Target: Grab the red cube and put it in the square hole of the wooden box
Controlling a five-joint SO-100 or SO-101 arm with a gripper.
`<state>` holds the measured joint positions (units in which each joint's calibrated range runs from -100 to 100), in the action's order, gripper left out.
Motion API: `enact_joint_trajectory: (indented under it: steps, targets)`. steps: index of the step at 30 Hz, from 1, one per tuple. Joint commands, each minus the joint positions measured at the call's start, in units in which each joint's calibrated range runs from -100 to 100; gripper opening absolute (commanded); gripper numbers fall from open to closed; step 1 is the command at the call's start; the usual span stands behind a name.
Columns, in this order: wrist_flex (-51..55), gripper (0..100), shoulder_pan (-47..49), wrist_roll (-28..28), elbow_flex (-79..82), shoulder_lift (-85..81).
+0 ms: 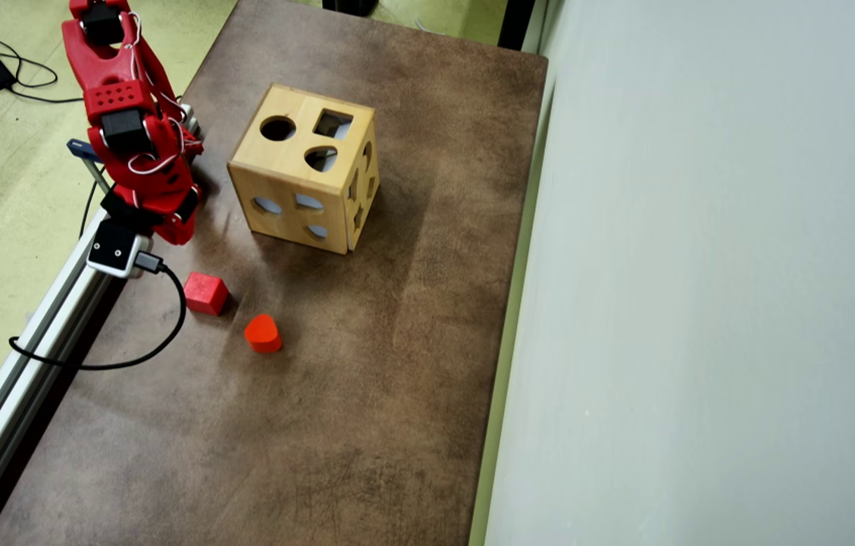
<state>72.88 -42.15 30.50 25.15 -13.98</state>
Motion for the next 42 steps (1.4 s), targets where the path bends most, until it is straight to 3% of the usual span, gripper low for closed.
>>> enact_joint_trajectory:
  steps: [1,24,42]
  targets:
    - [-2.5,2,-0.1,0.0,-0.3,-0.2]
    - [-8.0,2,-0.1,0.0,-1.1,18.9]
    - [-11.4,3,-0.1,0.0,-1.3,21.8]
